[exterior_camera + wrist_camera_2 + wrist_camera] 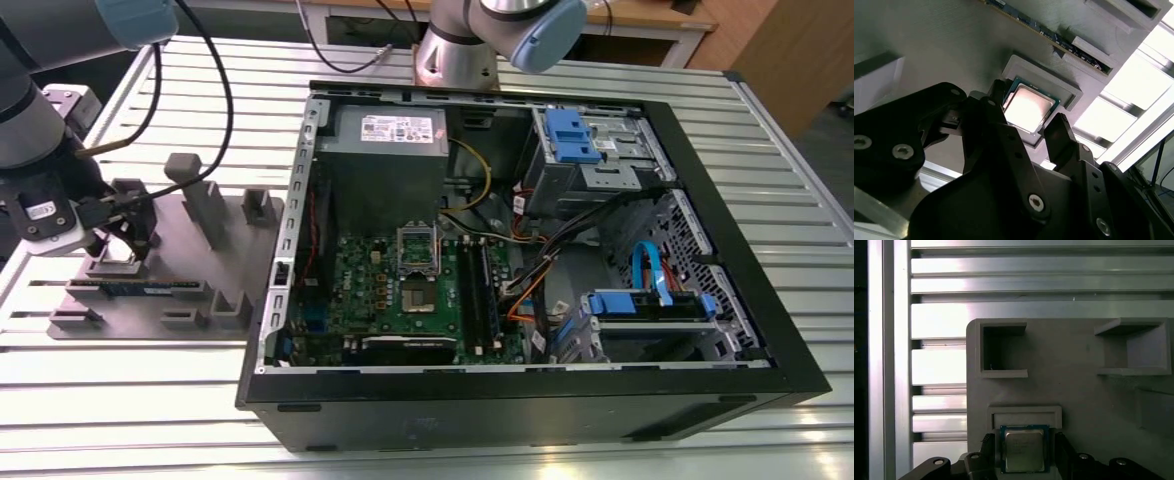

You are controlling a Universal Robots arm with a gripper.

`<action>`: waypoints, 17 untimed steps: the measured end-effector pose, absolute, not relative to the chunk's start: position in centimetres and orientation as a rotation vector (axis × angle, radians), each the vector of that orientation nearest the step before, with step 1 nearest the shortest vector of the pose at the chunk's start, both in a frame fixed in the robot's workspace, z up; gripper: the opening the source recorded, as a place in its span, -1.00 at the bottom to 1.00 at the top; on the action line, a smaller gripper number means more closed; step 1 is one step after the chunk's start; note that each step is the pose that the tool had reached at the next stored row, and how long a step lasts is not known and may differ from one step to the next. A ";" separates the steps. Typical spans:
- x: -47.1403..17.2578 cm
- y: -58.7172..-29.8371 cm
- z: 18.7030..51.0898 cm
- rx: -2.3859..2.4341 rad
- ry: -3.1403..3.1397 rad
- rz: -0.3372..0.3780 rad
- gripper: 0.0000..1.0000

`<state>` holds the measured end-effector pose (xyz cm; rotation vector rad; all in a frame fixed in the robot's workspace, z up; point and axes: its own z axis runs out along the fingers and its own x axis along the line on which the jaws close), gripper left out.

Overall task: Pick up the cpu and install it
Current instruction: 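Pick up the cpu and move it towards the insertion slot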

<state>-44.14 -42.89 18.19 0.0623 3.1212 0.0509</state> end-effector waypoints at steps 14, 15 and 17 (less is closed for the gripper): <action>-44.2 -42.9 18.2 0.062 3.121 0.057 0.18; -44.2 -42.8 18.2 0.062 3.121 0.057 0.18; -44.2 -42.8 18.3 0.062 3.121 0.057 0.18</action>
